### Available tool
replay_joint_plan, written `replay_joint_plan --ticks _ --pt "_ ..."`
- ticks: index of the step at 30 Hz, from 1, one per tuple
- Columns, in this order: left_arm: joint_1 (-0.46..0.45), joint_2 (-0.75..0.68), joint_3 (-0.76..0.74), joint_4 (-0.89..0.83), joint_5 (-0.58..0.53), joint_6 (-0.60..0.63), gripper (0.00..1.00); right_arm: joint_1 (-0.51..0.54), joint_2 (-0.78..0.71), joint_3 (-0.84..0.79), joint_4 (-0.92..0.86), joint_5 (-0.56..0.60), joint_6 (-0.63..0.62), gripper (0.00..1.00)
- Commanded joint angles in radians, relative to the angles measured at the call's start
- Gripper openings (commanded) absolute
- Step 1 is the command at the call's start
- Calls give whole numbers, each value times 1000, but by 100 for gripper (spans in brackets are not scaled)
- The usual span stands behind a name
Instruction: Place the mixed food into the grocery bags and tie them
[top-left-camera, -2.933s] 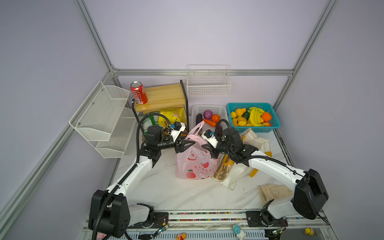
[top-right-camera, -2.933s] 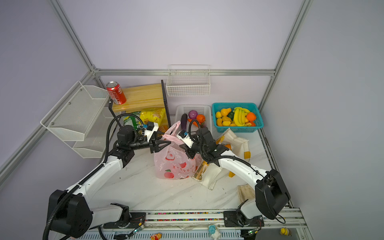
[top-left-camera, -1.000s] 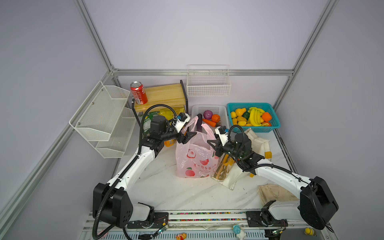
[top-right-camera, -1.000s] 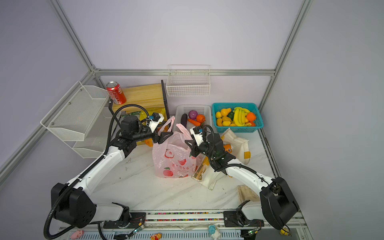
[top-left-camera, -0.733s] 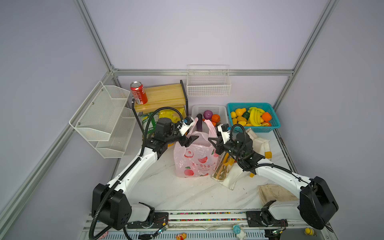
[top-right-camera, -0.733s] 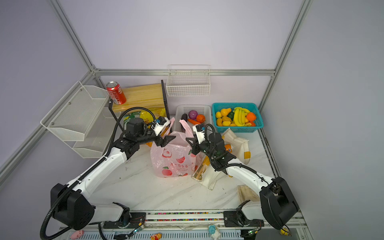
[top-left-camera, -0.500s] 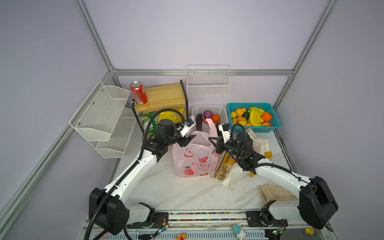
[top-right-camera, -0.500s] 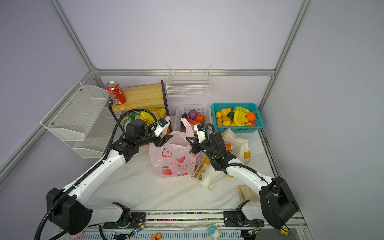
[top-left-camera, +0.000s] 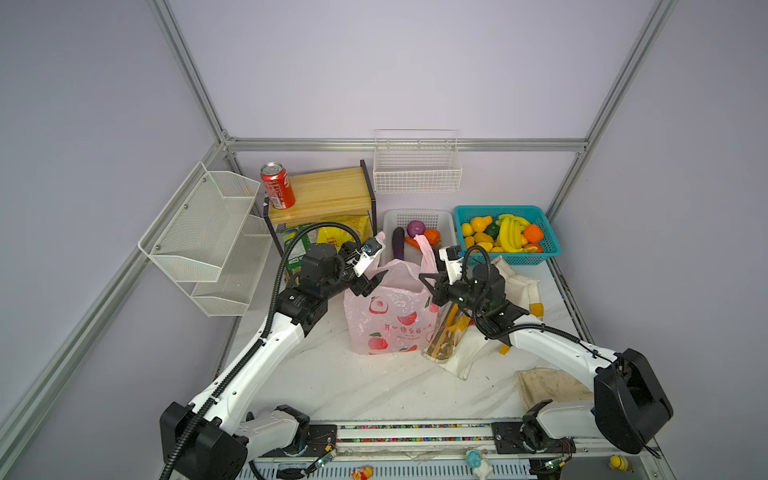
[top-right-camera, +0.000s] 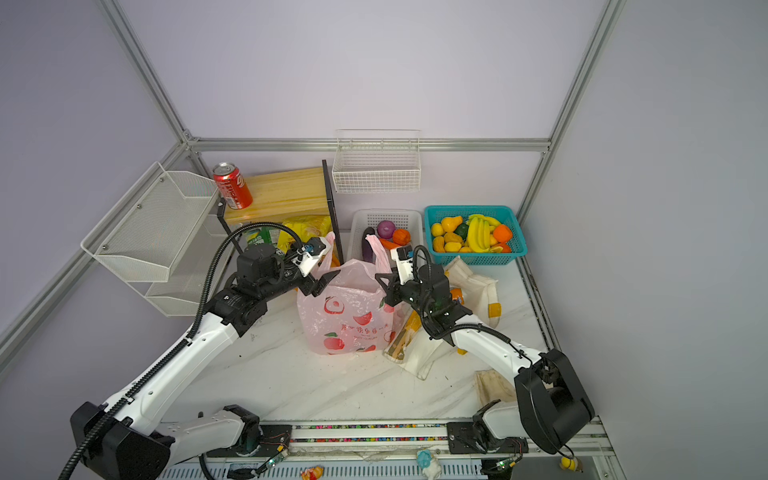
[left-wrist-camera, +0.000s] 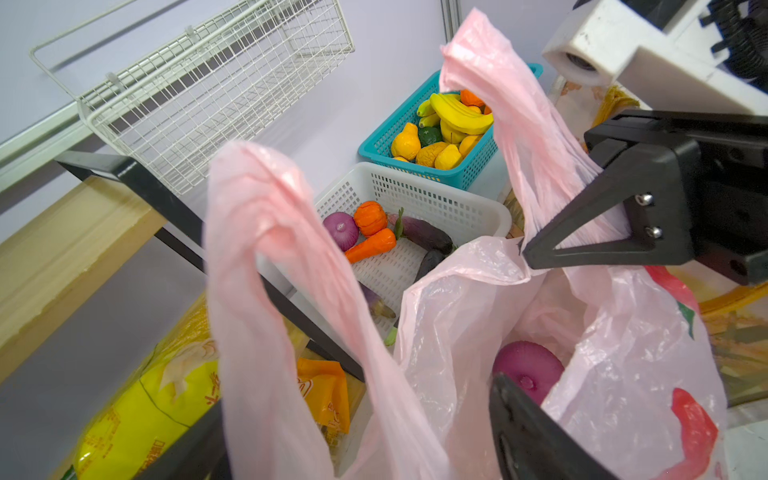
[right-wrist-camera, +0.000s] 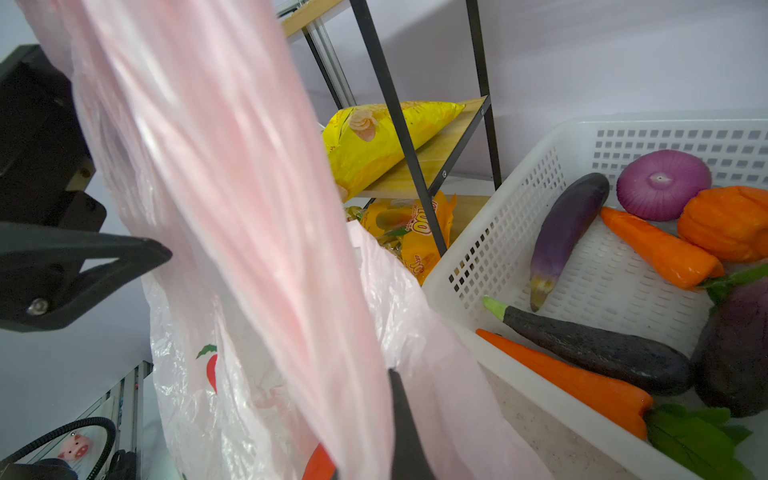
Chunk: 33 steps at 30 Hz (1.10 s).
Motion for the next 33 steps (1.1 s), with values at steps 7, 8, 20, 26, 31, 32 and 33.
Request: replay_joint_plan --ticks 7,8,20,26,31,32,33 --pt "35 -60 -104 81 20 -59 65 -6 34 39 34 -19 11 0" --pt "34 -55 -102 80 21 -56 60 -7 35 37 37 -20 13 0" --pt "5 -2 -13 12 338 6 1 -58 79 106 -44 -132 -68 0" --pt "-28 69 66 -72 375 70 0 -63 109 165 -130 -278 -249 0" --pt "-52 154 160 -165 346 132 0 -66 109 173 -152 -325 -320 1" --pt "-56 171 181 -181 340 146 0 -68 108 174 -153 -339 -329 2" --pt "-57 185 195 -192 338 157 0 -71 106 171 -152 -352 -336 3"
